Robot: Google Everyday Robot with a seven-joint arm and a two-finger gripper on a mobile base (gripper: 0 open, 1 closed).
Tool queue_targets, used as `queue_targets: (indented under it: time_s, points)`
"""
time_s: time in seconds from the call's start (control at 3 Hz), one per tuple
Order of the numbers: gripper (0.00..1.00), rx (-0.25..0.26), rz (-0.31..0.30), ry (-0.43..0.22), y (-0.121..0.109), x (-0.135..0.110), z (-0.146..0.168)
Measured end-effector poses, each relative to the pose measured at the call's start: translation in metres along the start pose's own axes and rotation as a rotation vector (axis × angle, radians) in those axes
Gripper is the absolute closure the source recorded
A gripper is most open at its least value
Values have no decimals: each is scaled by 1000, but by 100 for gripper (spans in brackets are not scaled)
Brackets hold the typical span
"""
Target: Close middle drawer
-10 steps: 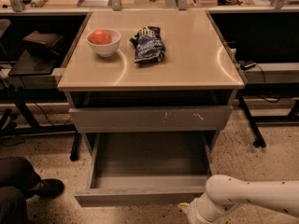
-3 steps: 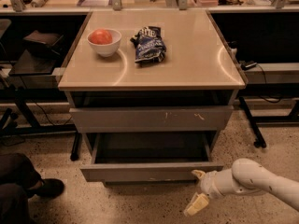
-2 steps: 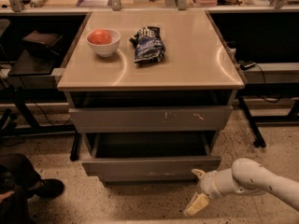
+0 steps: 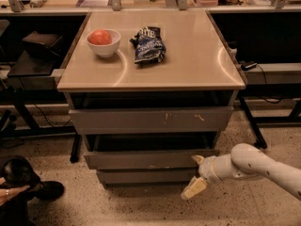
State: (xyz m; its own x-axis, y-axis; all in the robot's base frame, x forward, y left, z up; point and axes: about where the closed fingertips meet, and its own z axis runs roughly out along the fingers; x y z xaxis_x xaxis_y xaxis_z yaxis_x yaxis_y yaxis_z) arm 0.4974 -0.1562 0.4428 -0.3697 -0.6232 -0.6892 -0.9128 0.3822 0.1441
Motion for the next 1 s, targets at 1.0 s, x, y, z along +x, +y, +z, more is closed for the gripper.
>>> queue_targets:
  time_s: [1.0]
  points:
    - [0,76,11,-71,-70,-62,-20]
